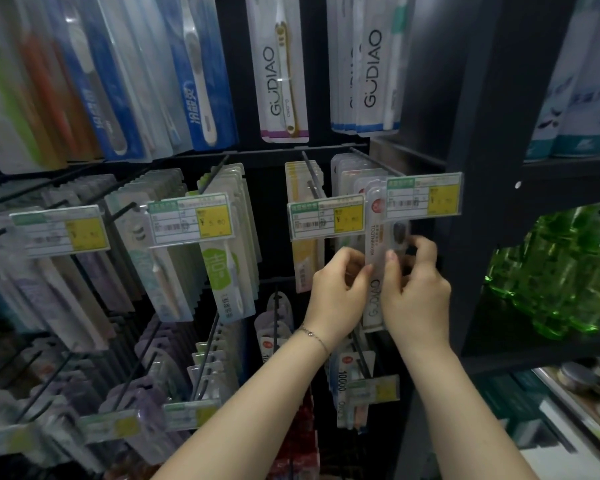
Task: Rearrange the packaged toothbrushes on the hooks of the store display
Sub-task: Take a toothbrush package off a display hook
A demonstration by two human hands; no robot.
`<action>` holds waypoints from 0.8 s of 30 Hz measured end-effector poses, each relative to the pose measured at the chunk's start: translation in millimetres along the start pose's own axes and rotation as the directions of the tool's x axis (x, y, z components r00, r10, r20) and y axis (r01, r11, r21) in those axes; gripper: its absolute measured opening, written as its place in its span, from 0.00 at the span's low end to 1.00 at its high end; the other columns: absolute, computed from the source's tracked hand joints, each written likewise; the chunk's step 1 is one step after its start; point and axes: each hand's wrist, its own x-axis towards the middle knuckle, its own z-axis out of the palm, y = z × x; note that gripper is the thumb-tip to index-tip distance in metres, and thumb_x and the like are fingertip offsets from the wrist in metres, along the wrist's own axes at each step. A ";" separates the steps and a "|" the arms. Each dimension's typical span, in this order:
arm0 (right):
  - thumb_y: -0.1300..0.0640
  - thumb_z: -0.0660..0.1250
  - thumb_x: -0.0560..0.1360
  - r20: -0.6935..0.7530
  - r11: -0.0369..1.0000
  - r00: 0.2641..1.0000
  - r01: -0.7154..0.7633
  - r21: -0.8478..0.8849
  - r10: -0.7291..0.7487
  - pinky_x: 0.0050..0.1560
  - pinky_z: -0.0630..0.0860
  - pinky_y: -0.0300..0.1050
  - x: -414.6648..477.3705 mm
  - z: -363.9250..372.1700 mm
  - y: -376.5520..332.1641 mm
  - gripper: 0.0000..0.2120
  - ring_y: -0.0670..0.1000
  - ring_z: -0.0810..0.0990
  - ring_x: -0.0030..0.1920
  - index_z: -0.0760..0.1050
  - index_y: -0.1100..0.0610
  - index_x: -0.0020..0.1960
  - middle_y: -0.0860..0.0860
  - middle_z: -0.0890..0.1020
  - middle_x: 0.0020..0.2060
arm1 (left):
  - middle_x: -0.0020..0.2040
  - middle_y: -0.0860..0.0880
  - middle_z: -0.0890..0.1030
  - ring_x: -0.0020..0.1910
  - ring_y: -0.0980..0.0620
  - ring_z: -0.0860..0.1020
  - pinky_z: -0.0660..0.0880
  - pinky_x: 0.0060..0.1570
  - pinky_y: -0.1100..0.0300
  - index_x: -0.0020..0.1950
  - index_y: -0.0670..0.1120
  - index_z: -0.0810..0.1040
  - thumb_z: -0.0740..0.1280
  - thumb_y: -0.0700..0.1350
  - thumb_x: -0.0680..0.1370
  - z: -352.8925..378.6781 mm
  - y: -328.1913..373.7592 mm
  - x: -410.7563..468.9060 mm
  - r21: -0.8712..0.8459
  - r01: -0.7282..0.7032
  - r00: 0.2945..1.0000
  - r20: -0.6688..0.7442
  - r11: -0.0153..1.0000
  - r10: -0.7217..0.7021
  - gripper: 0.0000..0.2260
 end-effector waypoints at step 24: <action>0.57 0.68 0.77 -0.086 0.979 0.993 0.061 -0.194 -0.079 0.33 0.69 0.43 -21.1 -4.4 -8.3 0.09 0.54 0.78 0.36 0.74 0.58 0.56 0.53 0.77 0.49 | 0.47 0.51 0.80 0.48 0.52 0.79 0.78 0.53 0.55 0.55 0.47 0.77 0.63 0.43 0.81 -34.5 -15.0 25.3 0.148 0.059 0.997 -0.052 0.987 -0.051 0.04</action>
